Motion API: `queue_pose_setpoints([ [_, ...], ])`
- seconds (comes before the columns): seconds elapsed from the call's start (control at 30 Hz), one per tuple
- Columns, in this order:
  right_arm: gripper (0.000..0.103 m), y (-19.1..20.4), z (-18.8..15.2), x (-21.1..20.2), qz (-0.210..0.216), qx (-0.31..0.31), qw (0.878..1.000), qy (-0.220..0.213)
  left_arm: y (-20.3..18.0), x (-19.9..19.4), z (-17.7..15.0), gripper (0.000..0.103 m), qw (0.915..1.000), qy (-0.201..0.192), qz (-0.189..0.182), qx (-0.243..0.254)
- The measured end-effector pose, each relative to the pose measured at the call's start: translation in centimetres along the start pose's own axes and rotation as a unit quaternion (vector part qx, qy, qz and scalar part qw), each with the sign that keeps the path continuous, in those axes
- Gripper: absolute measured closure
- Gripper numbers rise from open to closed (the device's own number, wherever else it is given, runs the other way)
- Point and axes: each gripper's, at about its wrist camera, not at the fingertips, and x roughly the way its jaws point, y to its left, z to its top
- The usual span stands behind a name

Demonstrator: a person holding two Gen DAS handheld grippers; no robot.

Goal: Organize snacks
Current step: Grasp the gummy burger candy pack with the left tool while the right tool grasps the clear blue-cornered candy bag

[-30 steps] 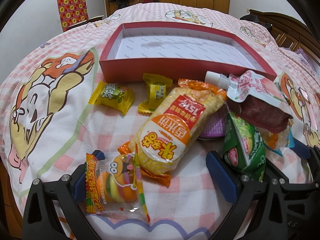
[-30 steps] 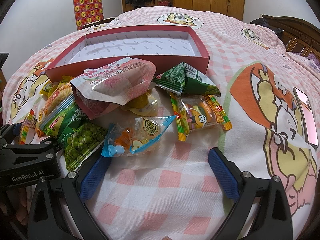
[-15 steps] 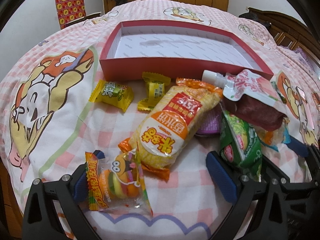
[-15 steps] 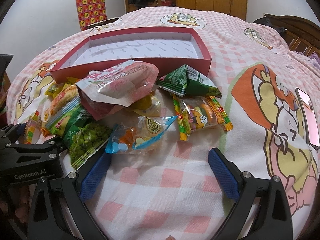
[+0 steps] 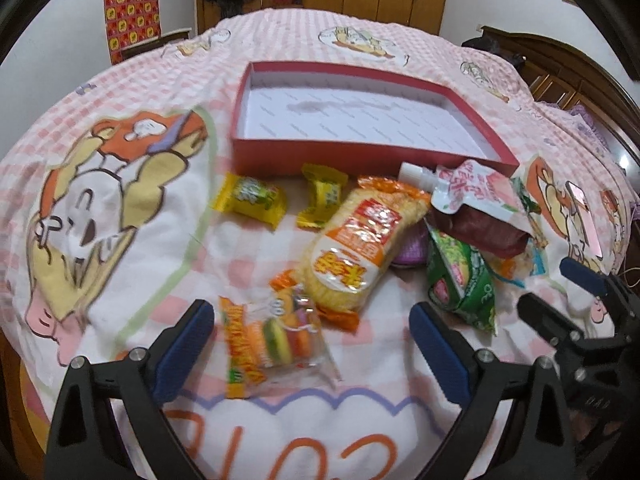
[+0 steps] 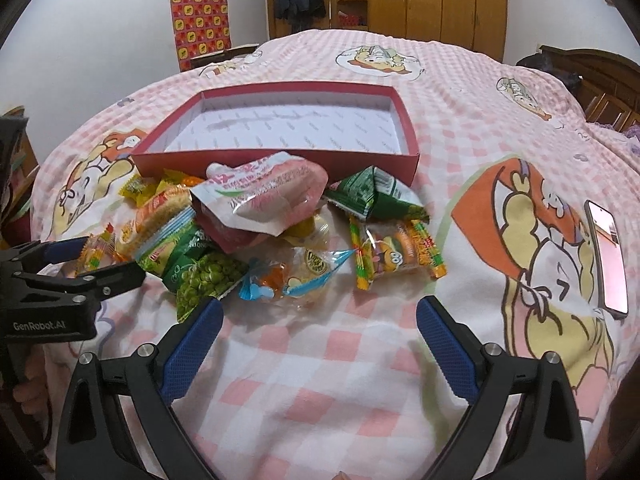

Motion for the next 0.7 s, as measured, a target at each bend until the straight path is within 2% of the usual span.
queue_pose_setpoints([
  [0.37, 0.003, -1.0, -0.2, -0.1, 0.013, 0.008, 1.0, 0.002, 2.1, -1.6, -0.5, 0.009, 0.9991, -0.036, 0.019, 0.014],
  [0.47, 0.003, -1.1, -0.2, -0.1, 0.013, 0.007, 1.0, -0.001, 2.3, -1.8, -0.5, 0.019, 0.9988, -0.039, 0.025, 0.017],
  [0.7, 0.004, -1.3, -0.1, -0.2, 0.015, 0.008, 1.0, -0.001, 2.3, -1.4, -0.9, 0.044, 0.9997, -0.025, -0.001, 0.008],
])
